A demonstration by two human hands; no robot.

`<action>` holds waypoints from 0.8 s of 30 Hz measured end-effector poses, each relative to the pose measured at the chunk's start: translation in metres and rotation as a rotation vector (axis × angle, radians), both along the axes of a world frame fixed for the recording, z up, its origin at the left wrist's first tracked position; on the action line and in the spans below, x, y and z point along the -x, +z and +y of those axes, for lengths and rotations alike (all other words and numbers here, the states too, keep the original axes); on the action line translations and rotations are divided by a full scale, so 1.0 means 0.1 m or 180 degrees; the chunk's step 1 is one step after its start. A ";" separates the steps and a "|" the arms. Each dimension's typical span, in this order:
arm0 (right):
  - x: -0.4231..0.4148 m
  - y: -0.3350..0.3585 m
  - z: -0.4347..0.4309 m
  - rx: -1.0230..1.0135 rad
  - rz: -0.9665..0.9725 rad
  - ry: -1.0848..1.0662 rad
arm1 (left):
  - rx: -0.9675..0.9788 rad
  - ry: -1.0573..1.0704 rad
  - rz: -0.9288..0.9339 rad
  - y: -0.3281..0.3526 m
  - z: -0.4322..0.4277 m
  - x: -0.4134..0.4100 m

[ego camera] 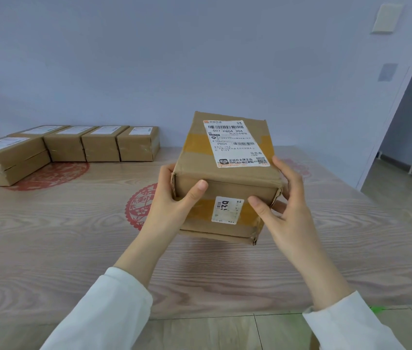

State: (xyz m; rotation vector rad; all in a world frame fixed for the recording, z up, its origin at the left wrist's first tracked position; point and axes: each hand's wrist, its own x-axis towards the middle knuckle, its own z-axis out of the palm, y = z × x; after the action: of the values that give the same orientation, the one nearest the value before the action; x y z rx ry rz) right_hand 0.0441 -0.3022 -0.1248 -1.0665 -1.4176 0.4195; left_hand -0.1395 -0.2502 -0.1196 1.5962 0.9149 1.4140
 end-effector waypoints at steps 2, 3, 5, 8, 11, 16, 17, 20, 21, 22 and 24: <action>-0.01 0.00 -0.01 0.0032 0.0165 -0.0002 | -0.0038 -0.0099 0.0132 0.01 0.02 0.02; -0.02 -0.01 -0.01 0.0051 0.0295 0.0011 | -0.0042 -0.0158 0.0186 0.00 0.02 0.02; -0.03 -0.03 0.01 0.0098 0.0599 0.0040 | -0.0020 -0.0175 0.0185 -0.02 0.02 0.03; -0.04 -0.06 0.03 0.0159 0.1230 0.0145 | 0.0337 0.0071 -0.0055 -0.12 0.02 0.02; -0.02 -0.07 0.05 0.0280 0.1741 0.0231 | 0.0757 -0.0099 -0.0075 -0.25 0.00 -0.02; 0.05 -0.18 0.10 0.0452 0.1883 0.0268 | 0.0663 -0.0291 -0.0111 -0.31 0.00 -0.11; 0.05 -0.20 0.10 0.0463 0.1640 0.0146 | 0.0627 -0.0241 -0.0175 -0.29 0.02 -0.11; 0.00 -0.23 0.09 0.0498 0.0976 -0.0183 | 0.0558 -0.0195 -0.0183 -0.21 0.01 -0.08; -0.02 -0.23 0.09 0.0502 0.0992 -0.0157 | 0.0517 -0.0212 -0.0145 -0.19 0.00 -0.07; -0.04 -0.23 0.10 0.0523 0.0995 -0.0126 | 0.0489 -0.0223 -0.0114 -0.19 0.00 -0.07; -0.05 -0.21 0.10 0.0595 0.0898 -0.0064 | 0.0399 -0.0238 -0.0087 -0.18 -0.01 -0.05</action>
State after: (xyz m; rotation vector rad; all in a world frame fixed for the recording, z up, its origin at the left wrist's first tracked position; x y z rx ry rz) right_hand 0.0495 -0.2927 -0.1461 -1.1214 -1.1325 0.6710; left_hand -0.1349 -0.2514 -0.1379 1.4989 0.9007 1.2982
